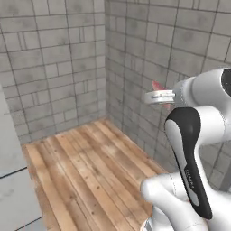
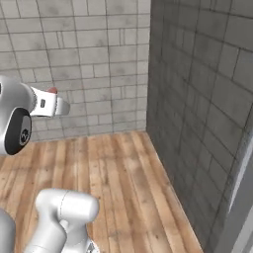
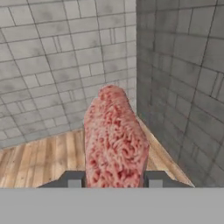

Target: Take the cheese, steak, and bell pepper from the fridge and place them on the plate on the dining counter to create an appetizer plate.

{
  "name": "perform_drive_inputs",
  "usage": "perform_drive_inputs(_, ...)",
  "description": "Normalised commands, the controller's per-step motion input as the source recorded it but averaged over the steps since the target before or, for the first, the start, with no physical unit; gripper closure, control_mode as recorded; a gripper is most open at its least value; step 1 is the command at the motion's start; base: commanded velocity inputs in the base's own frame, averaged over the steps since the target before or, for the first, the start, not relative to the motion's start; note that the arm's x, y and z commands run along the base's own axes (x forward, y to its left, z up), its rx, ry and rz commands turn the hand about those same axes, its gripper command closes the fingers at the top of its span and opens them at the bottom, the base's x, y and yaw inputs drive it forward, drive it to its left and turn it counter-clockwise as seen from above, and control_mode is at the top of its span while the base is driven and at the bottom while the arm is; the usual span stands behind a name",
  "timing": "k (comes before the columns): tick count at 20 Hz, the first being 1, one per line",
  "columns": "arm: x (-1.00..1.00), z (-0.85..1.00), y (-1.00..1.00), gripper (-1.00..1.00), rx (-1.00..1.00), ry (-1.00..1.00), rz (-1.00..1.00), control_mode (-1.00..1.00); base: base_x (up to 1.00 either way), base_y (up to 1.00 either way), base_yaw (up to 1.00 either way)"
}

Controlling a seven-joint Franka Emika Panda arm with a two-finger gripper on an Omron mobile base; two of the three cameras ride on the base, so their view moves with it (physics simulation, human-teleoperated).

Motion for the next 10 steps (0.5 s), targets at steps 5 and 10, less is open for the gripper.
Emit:
perform_drive_inputs(5,0.0,0.0,0.0,1.0,0.0,0.0,0.0,1.0,0.64,0.15,0.79)
perform_drive_inputs(10,0.0,0.0,0.0,1.0,0.0,0.0,0.0,1.0,1.0,-0.19,0.55)
